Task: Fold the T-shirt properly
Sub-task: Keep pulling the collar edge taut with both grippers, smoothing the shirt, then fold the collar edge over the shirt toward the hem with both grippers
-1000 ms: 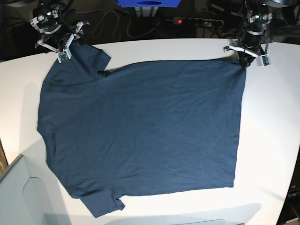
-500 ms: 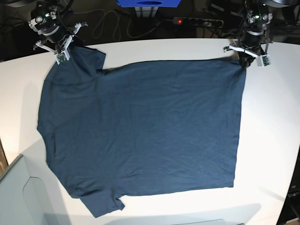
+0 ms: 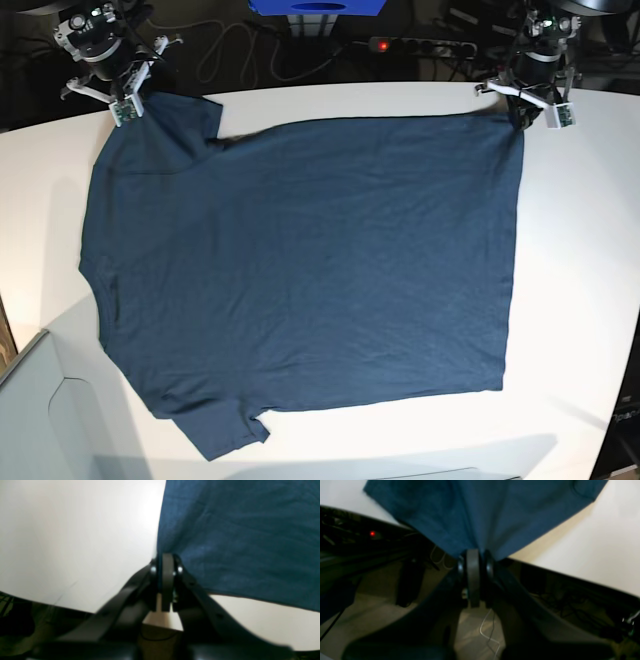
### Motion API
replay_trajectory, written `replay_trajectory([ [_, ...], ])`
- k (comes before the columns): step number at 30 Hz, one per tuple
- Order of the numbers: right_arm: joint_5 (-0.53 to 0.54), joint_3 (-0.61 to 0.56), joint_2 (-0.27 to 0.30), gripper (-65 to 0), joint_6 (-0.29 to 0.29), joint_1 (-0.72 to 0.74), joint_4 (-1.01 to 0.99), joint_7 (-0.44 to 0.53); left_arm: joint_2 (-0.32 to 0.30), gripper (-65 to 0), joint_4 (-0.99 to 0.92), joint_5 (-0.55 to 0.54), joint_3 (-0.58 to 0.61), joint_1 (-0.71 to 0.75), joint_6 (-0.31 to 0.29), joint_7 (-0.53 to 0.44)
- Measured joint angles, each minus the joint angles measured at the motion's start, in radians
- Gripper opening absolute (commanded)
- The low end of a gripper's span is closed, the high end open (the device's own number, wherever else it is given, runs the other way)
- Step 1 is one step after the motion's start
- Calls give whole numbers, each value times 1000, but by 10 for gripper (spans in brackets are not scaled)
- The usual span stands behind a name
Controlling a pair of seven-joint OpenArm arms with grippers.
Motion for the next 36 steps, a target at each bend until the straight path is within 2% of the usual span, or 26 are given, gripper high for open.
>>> replay_trajectory([
  [14, 7, 59, 0, -649, 3, -57, 29, 8, 2, -650, 22, 0, -30, 45, -2, 5],
  [15, 4, 66, 0, -649, 13, -59, 35, 8, 2, -650, 23, 0, -30, 47, -2, 6],
  [18, 2, 104, -9, -649, 120, -64, 45, 10, 3, -650, 24, 1, -30, 56, -2, 5],
  [22, 1, 165, -48, -649, 183, -59, 45, 9, 4, -650, 24, 1, -30, 79, -2, 7],
  [26, -5, 174, -50, -649, 186, -53, 45, 6, 4, -650, 24, 1, -28, 80, -2, 5],
  [30, -7, 172, -50, -649, 188, 3, 45, -7, 31, -650, 24, 1, -28, 74, -2, 9],
  [36, -7, 170, -45, -649, 189, 95, 45, -14, 29, -650, 26, 0, -26, -2, -2, -1],
])
